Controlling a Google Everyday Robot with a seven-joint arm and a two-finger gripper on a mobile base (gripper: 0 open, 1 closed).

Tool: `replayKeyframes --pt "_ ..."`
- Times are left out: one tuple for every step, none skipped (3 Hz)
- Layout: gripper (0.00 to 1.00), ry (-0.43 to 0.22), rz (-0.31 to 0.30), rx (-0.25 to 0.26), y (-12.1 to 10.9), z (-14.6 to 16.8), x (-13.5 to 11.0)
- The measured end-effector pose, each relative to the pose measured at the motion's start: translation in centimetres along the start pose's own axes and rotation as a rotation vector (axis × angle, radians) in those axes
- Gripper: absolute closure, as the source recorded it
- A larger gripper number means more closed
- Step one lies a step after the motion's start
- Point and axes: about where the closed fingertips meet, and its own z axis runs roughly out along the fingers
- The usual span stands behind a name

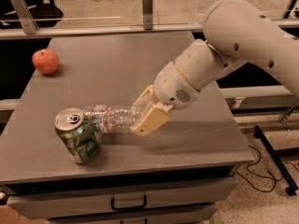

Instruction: Move water bottle near green can

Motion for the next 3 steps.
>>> replayKeyframes --pt "0.35 -0.002 -0.004 -0.021 1.00 0.73 -0.26" --pt "0.13 -0.003 -0.004 -0.022 1.26 0.89 -0.31" --pt "0.00 0.000 -0.002 -0.016 1.15 0.76 -0.20"
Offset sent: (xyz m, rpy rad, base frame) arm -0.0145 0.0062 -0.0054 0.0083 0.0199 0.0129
